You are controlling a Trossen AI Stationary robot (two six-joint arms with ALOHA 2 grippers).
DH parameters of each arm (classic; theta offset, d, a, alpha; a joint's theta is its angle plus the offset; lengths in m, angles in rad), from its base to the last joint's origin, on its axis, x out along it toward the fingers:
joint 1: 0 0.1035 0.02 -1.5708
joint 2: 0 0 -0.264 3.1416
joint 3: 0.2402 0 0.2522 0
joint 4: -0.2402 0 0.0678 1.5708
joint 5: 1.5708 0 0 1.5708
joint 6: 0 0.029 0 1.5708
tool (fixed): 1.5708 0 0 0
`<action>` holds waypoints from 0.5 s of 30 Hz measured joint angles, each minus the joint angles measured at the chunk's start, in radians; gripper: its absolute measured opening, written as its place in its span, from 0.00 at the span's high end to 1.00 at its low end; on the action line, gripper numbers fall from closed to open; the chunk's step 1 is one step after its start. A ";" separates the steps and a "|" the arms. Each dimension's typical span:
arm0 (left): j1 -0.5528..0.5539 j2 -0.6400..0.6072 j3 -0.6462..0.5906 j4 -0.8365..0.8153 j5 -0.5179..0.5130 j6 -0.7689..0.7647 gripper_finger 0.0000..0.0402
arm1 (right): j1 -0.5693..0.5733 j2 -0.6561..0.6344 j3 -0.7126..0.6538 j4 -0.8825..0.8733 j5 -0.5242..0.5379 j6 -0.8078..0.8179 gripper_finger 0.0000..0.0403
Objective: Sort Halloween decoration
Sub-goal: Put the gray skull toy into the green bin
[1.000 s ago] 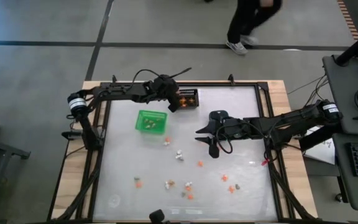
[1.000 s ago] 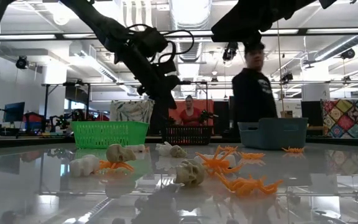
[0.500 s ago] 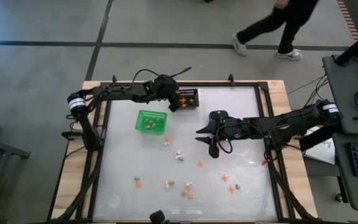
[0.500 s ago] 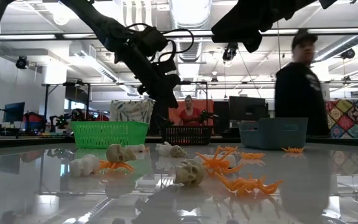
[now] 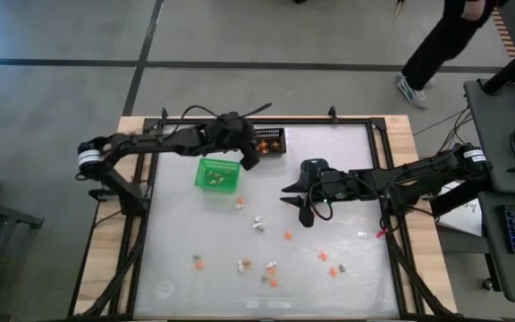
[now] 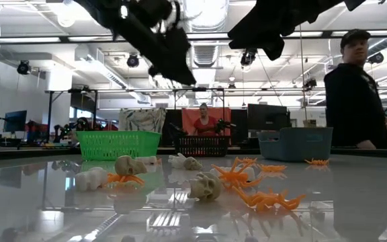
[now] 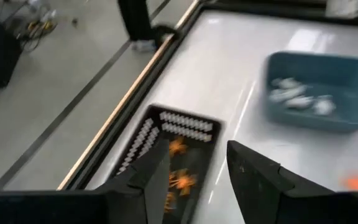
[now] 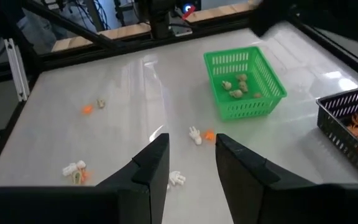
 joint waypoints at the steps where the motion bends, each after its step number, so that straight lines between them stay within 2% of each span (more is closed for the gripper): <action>1: -0.018 -0.022 -0.009 0.000 0.000 0.000 0.65 | 0.000 0.004 0.000 0.007 0.001 0.013 0.70; 8: -0.160 -0.188 -0.105 0.004 0.000 -0.044 0.67 | 0.000 0.022 0.001 0.051 0.002 0.120 0.71; 15: -0.305 -0.300 -0.204 0.028 -0.001 -0.142 0.67 | -0.001 0.082 0.044 0.079 0.001 0.137 0.71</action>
